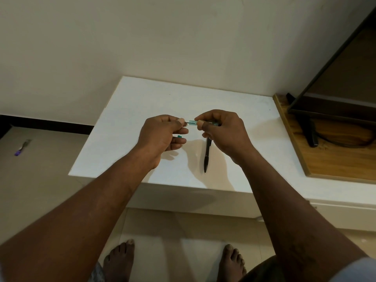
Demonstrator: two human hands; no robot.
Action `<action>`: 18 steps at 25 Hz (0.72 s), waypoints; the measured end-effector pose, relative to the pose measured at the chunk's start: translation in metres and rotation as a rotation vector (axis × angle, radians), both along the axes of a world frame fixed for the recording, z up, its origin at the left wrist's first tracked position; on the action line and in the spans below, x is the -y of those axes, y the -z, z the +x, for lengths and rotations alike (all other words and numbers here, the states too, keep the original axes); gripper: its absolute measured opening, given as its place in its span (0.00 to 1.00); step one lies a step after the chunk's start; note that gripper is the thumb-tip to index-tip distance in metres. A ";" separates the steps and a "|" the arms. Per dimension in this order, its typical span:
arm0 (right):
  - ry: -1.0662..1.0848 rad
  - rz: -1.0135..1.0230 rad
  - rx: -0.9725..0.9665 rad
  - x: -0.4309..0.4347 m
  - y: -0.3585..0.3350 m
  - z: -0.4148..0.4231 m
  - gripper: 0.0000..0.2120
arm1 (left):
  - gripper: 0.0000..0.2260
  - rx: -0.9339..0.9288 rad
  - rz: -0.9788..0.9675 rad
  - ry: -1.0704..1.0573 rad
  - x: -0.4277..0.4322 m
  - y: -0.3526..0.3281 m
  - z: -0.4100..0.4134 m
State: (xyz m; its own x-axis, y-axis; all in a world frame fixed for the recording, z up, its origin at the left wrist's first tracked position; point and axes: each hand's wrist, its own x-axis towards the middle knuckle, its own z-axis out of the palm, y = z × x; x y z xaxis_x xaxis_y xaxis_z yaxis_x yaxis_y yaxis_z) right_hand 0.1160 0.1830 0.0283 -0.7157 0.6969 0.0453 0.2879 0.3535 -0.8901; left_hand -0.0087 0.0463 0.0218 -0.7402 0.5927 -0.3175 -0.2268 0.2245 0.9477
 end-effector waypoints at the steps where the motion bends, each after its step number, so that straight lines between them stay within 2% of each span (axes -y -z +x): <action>1: -0.002 -0.036 -0.001 0.000 0.000 0.000 0.04 | 0.07 -0.060 -0.009 -0.009 0.000 0.000 0.000; 5: -0.034 -0.221 0.012 0.003 -0.001 -0.001 0.05 | 0.07 -0.272 -0.006 -0.059 0.001 -0.001 0.000; 8: -0.055 -0.296 0.020 0.005 -0.001 -0.002 0.05 | 0.08 -0.361 -0.005 -0.084 0.002 -0.003 -0.001; 18: -0.045 -0.346 0.021 0.005 -0.001 -0.003 0.06 | 0.08 -0.545 -0.027 -0.131 0.002 -0.002 -0.001</action>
State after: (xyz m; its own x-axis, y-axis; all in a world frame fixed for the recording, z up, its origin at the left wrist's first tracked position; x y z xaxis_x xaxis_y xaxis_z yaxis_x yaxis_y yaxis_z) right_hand 0.1127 0.1782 0.0294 -0.7445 0.6362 -0.2027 0.2980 0.0449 -0.9535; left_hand -0.0094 0.0447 0.0237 -0.8685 0.4816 0.1177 0.2667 0.2536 0.9298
